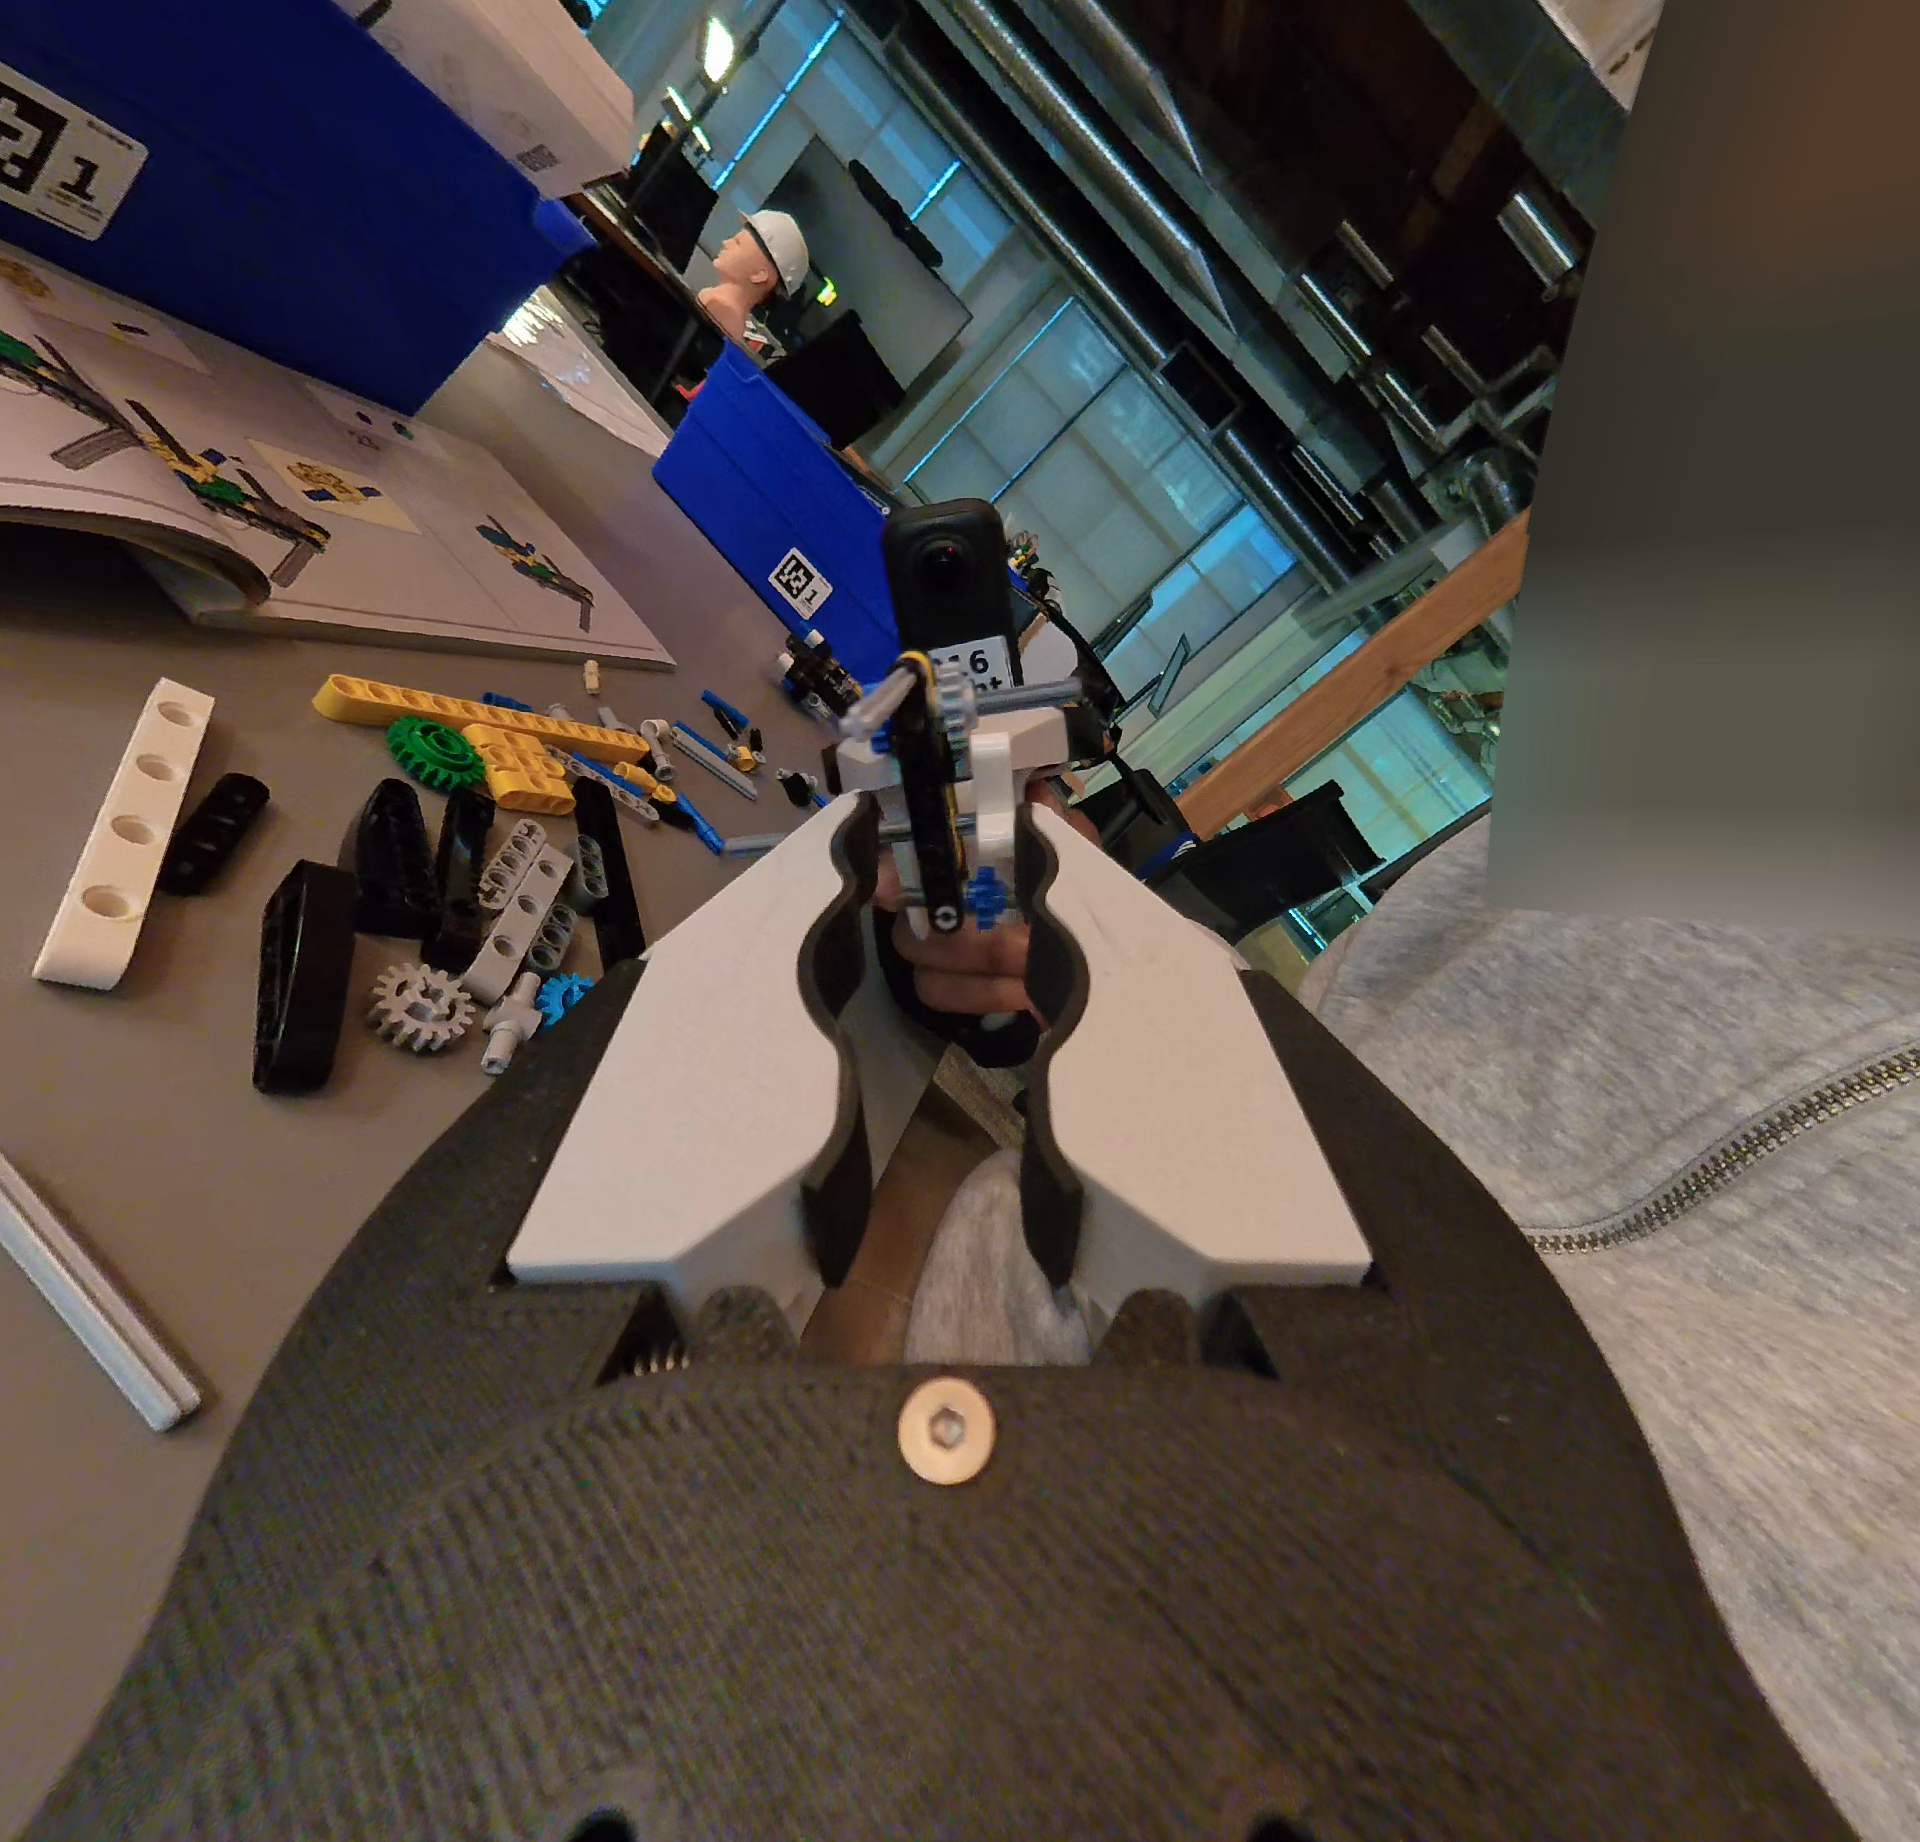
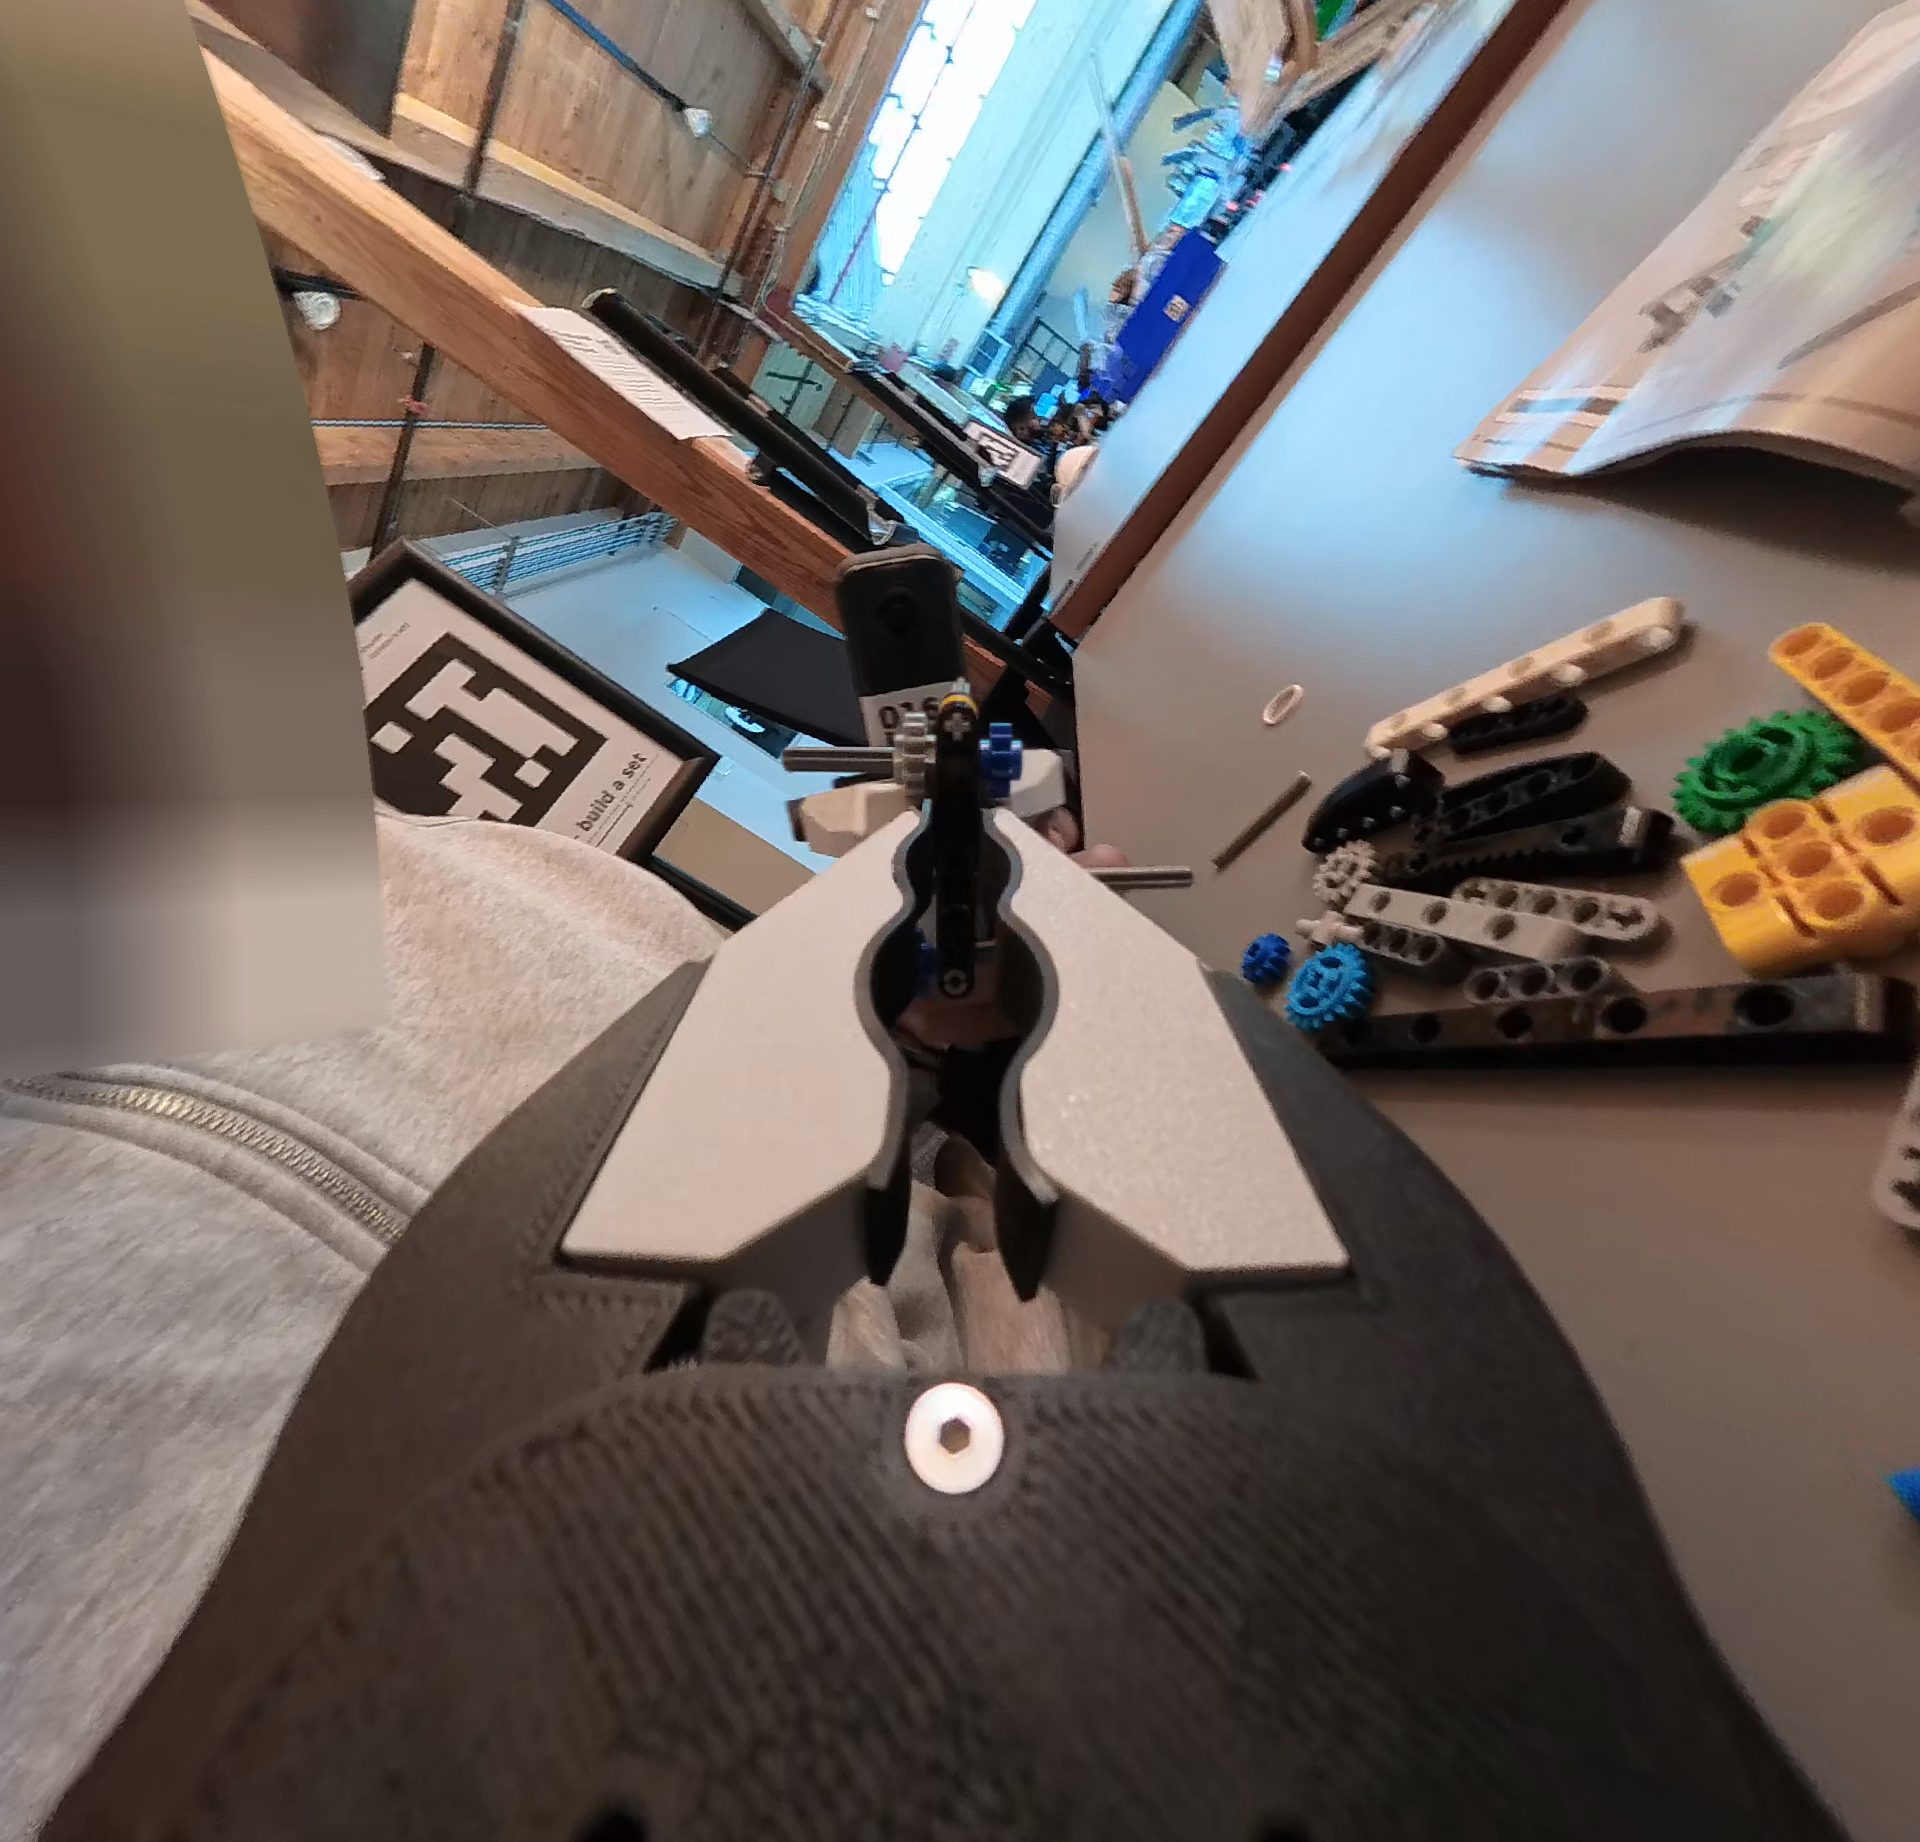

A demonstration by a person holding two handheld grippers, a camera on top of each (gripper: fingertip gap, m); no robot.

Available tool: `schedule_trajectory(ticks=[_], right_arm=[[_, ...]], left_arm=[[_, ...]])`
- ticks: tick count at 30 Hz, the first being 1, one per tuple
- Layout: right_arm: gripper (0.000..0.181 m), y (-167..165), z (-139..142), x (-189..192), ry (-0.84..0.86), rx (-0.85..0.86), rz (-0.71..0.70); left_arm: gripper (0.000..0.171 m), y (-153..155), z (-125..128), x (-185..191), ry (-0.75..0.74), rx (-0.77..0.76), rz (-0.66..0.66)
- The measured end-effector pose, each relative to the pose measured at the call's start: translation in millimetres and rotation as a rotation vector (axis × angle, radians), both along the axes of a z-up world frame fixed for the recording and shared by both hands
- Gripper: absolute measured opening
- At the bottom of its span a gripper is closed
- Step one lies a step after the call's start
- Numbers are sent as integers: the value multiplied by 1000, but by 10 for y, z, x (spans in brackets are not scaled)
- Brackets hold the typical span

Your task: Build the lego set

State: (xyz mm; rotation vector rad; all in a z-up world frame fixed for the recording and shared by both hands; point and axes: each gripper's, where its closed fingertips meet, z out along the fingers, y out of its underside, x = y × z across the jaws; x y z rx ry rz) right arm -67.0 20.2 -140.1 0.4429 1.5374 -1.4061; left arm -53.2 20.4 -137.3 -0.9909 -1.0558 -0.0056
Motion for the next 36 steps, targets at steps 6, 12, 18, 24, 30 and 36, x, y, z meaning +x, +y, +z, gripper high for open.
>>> schedule_trajectory(ticks=[6,12,18,24,30,36], right_arm=[[5,16,87,34,84,-44,-7],[5,22,161,85,249,-73,-38],[5,45,247,179,389,-123,-43],[5,88,314,233,501,-165,-46],[5,105,330,247,532,-185,-46],[5,91,308,223,488,-177,-44]], left_arm=[[24,12,20,17,11,1,-9],[26,60,88,71,49,13,-42],[22,117,179,143,110,10,-76],[18,162,239,196,170,-22,-87],[19,175,242,203,180,-31,-91],[18,162,222,181,168,-33,-81]])
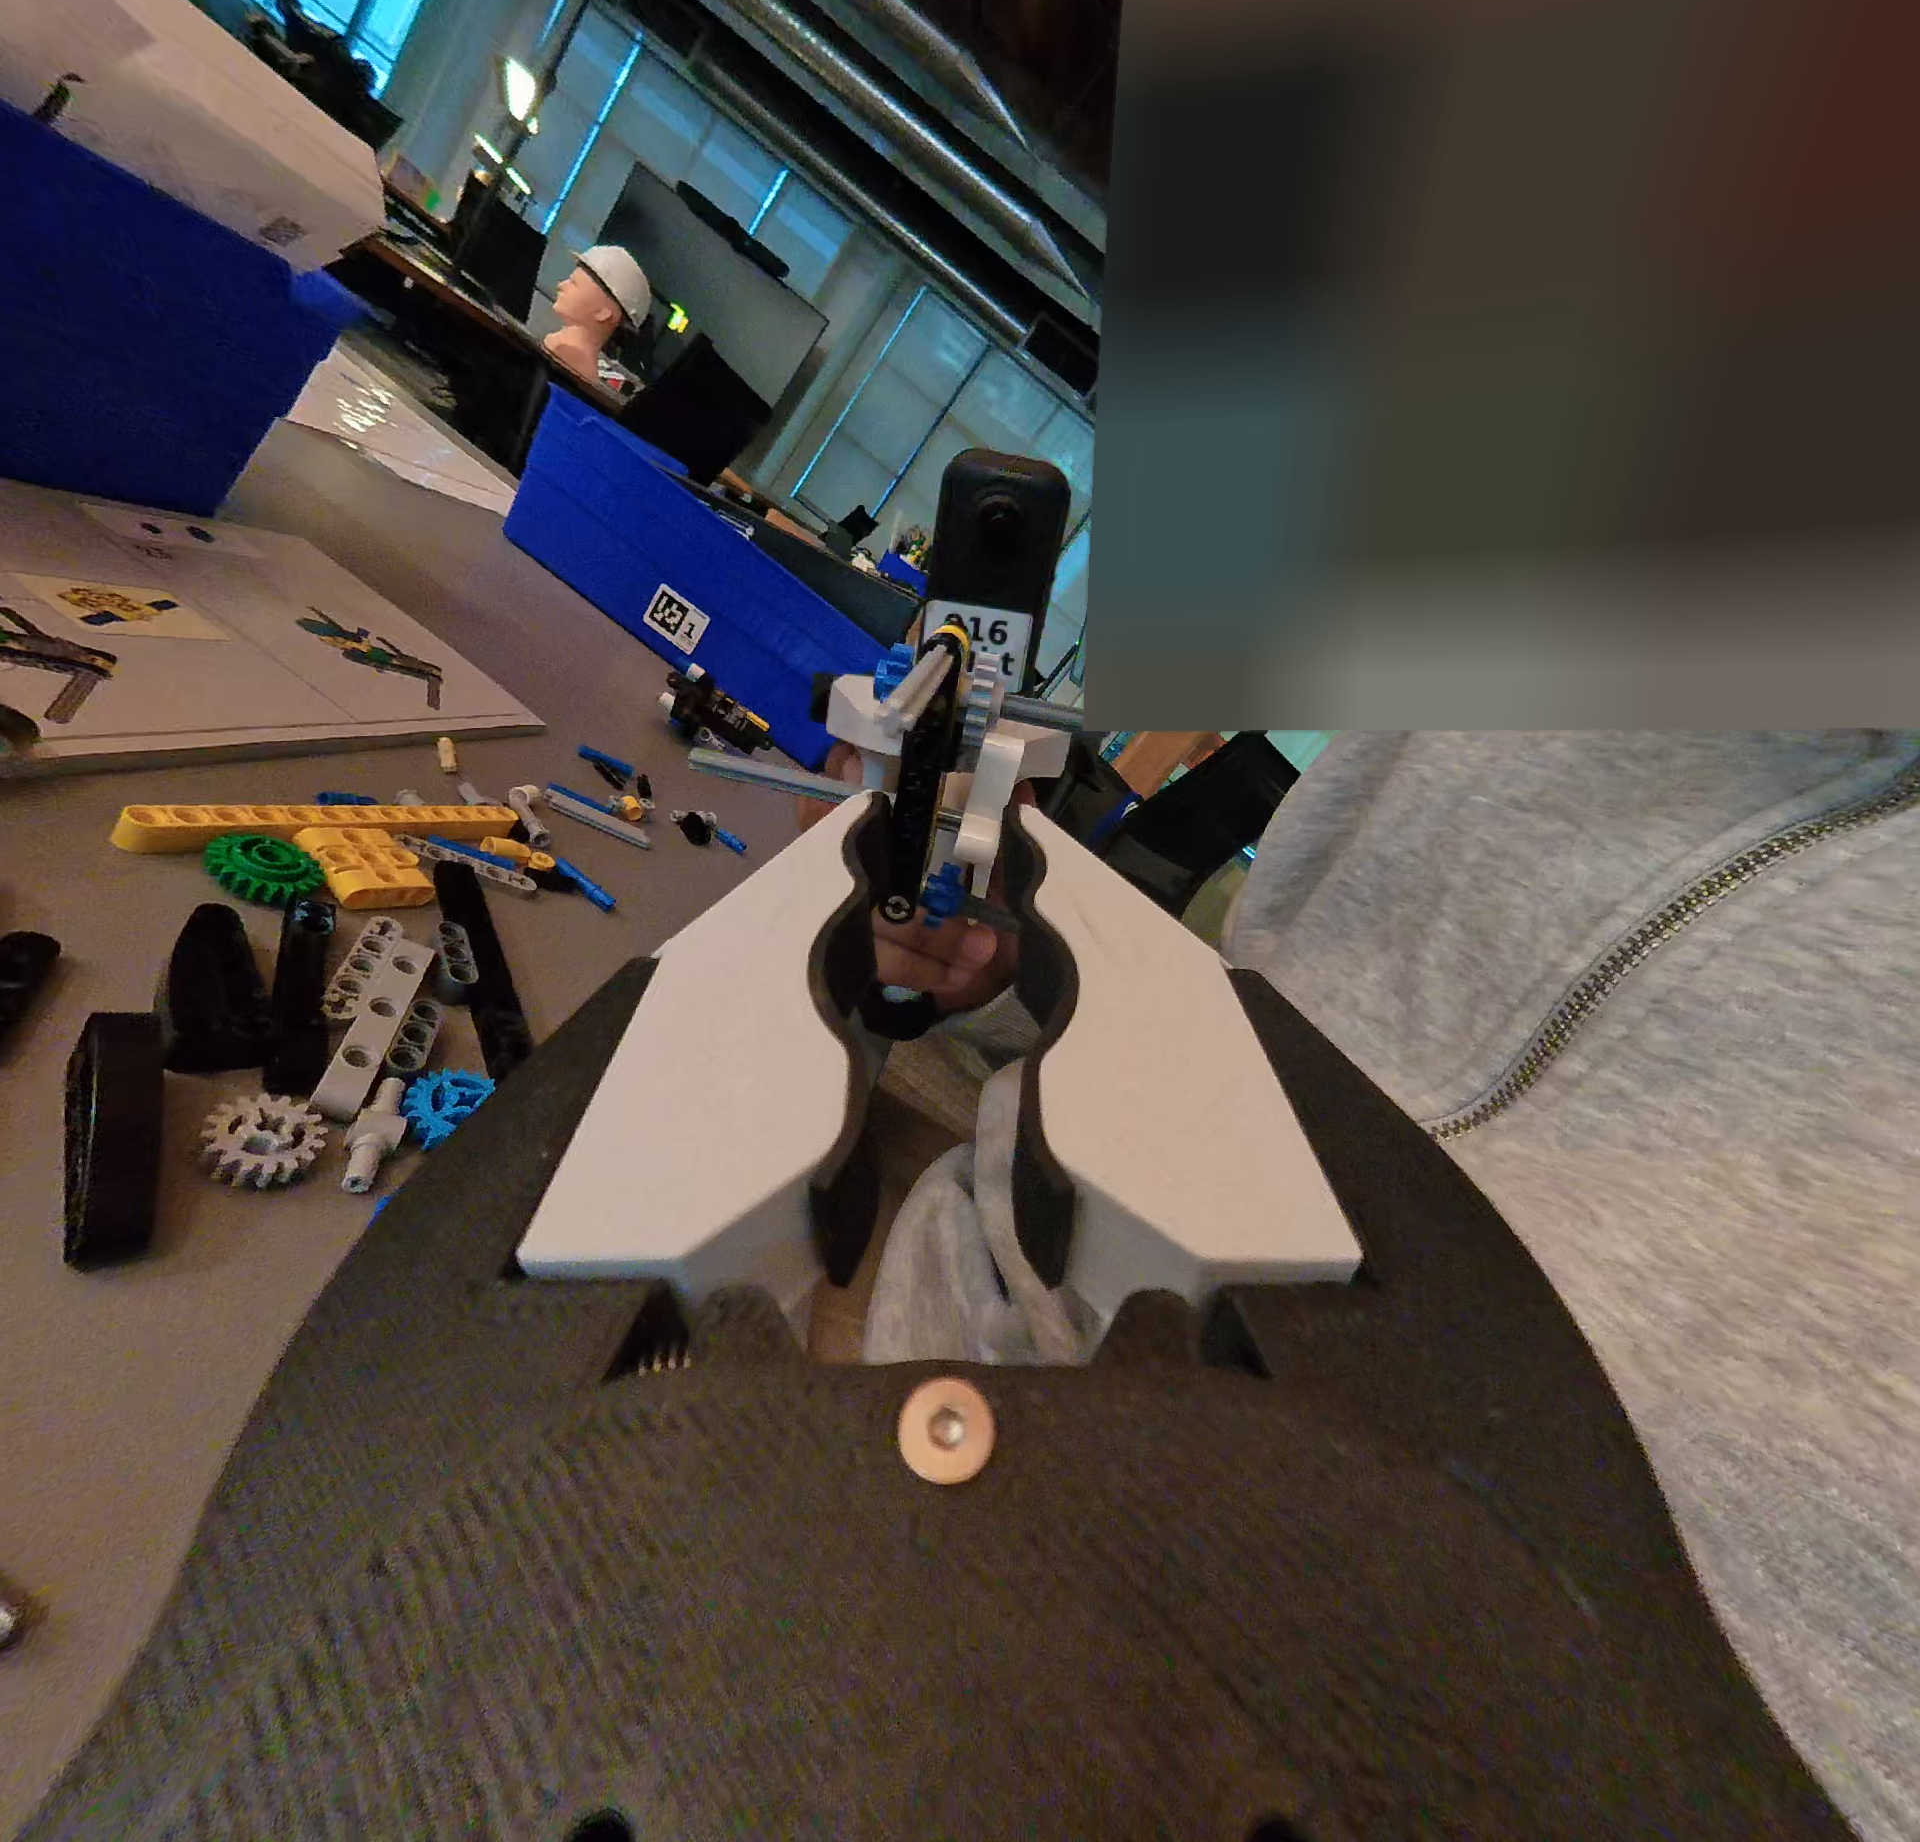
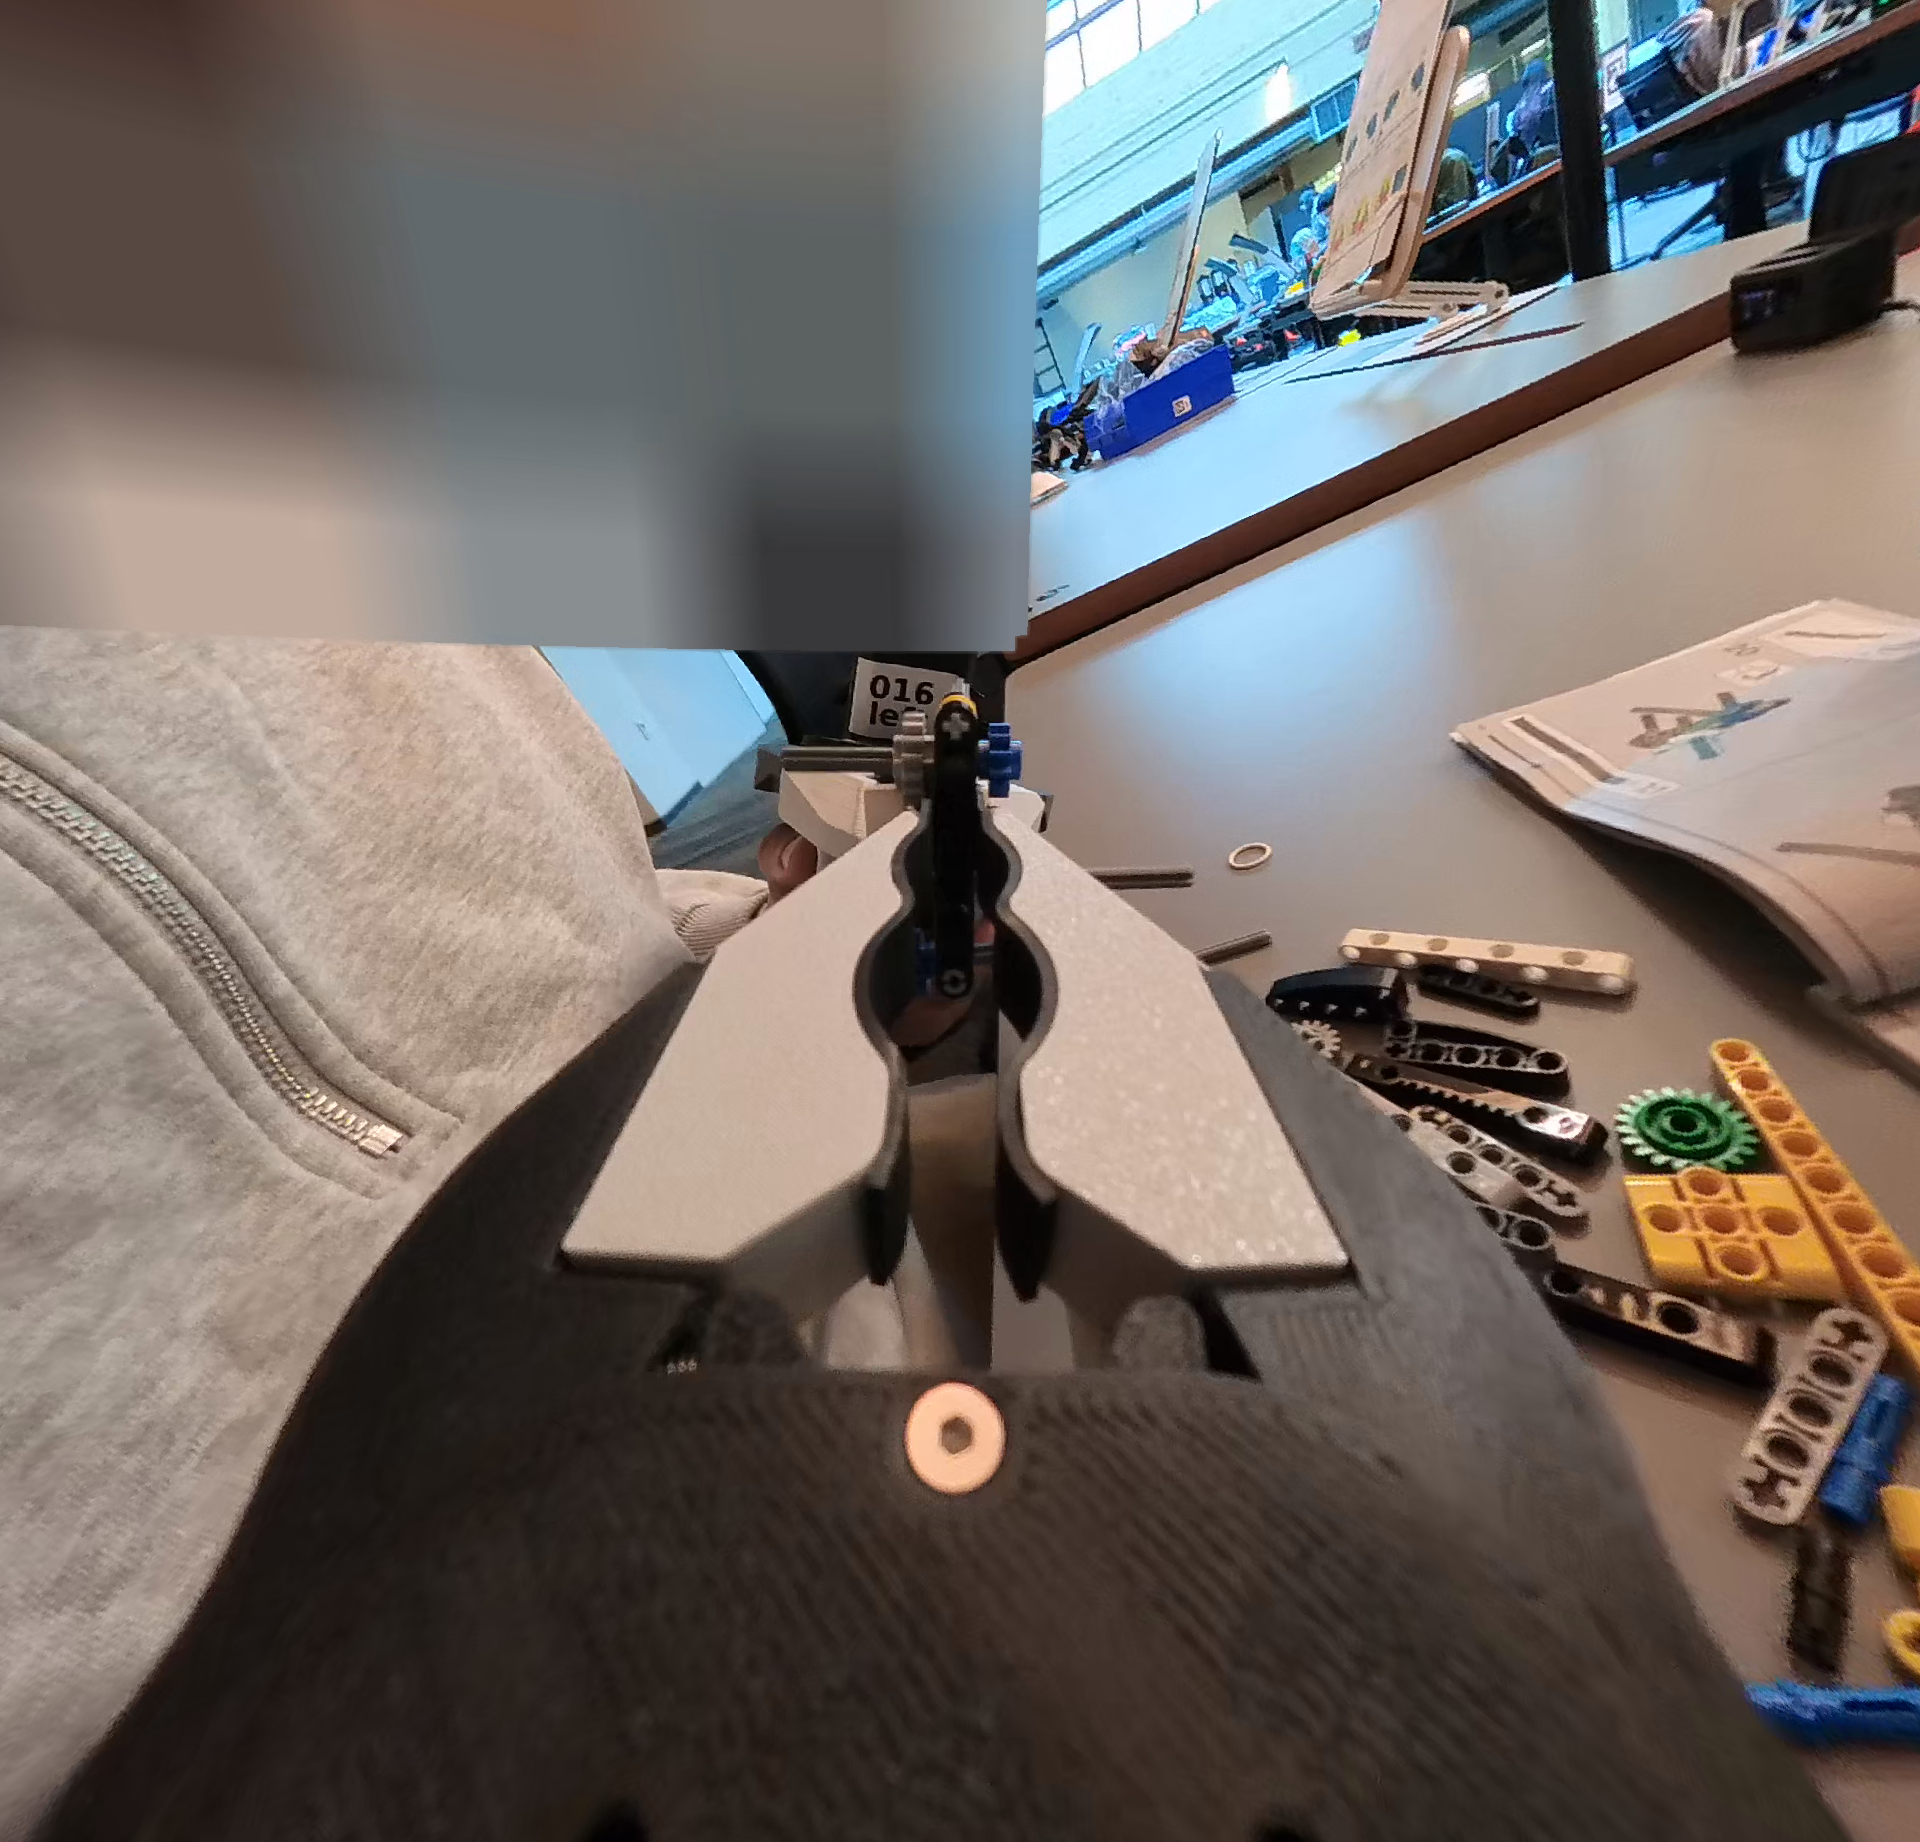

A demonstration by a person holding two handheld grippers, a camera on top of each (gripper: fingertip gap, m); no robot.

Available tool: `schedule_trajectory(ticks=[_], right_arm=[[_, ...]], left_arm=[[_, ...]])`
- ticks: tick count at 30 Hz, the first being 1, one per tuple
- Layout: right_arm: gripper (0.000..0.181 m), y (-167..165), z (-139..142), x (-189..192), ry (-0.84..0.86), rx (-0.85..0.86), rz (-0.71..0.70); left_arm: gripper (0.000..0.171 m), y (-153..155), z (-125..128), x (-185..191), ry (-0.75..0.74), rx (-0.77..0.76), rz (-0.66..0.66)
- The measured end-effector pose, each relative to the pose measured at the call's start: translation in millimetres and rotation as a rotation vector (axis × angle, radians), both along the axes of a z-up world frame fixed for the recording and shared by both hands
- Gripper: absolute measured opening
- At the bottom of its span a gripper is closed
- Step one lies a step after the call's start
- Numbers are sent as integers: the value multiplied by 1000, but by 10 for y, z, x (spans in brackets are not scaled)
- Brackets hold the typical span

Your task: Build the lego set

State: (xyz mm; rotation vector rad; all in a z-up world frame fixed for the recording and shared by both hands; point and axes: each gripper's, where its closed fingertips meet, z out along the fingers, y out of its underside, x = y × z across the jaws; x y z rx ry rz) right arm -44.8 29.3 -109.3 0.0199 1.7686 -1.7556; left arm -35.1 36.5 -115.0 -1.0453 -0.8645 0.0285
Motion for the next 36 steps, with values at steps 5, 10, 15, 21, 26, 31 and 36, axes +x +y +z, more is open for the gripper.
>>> schedule_trajectory(ticks=[5,10,15,21,26,31,36], right_arm=[[5,-10,-9,-11,-13,4,1],[5,-15,-6,-10,-28,3,8],[5,-18,-5,-12,-32,3,8],[5,-23,-5,-14,-49,2,16],[5,-25,-6,-14,-67,2,25],[5,-23,2,-21,-79,-2,26],[5,-18,16,-45,-101,-9,23]], left_arm=[[19,-9,-10,-12,-5,-1,7],[19,-9,-8,-12,-6,1,7],[19,-12,-10,-16,-6,1,10],[21,-17,-15,-24,-13,7,9],[21,-17,-18,-28,-14,7,10],[22,-22,-17,-29,-16,10,10],[22,-30,-19,-34,-17,11,15]])
